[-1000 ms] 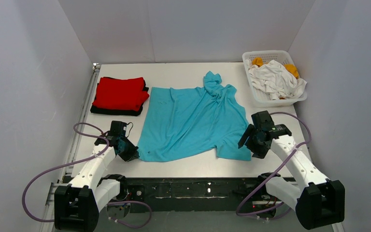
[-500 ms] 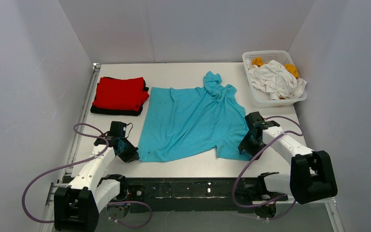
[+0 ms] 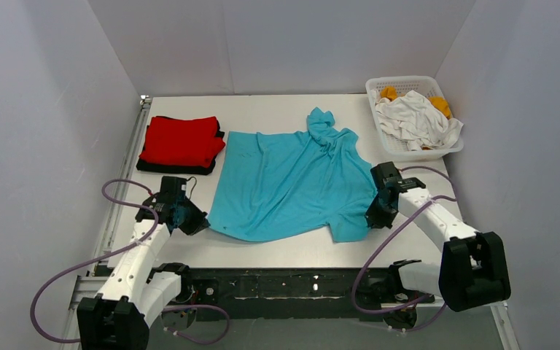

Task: Fold and stack the t-shirts
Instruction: Flatten out the tshirt

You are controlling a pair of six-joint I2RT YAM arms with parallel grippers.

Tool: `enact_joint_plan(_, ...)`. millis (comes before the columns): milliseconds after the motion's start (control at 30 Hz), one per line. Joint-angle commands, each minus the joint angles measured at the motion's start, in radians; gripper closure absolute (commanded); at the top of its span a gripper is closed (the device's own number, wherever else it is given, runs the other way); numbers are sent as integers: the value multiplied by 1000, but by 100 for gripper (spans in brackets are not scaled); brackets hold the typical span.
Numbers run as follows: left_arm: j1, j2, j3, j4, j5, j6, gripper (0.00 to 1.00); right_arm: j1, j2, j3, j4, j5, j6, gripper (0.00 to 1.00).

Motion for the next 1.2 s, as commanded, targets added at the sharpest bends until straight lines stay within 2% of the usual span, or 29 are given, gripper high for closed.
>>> enact_joint_plan(0,-1,-58,100,-49,4,42,100,3,-117,172,-20,60,-56,99)
enact_joint_plan(200,-1,-110,303,31,-28,116,100,2,-239,425,-82,76,-154,99)
enact_joint_plan(400,-1,-64,597,24,-38,202,100,2,-317,734,-84,95,-212,99)
enact_joint_plan(633,-1,-1,1005,-60,-104,341,100,2,-286,1204,-157,94,-295,99)
enact_joint_plan(800,-1,22,1256,-111,-97,408,100,2,-280,1434,-202,-32,-306,99)
enact_joint_plan(933,-1,19,1402,-135,-67,458,100,2,-332,1500,-188,-133,-283,99)
enact_joint_plan(1033,-1,35,1485,-152,-60,478,100,2,-381,1489,-148,-149,-278,99)
enact_joint_plan(1167,-1,78,1524,-149,-60,479,100,2,-416,1438,-77,-136,-298,99)
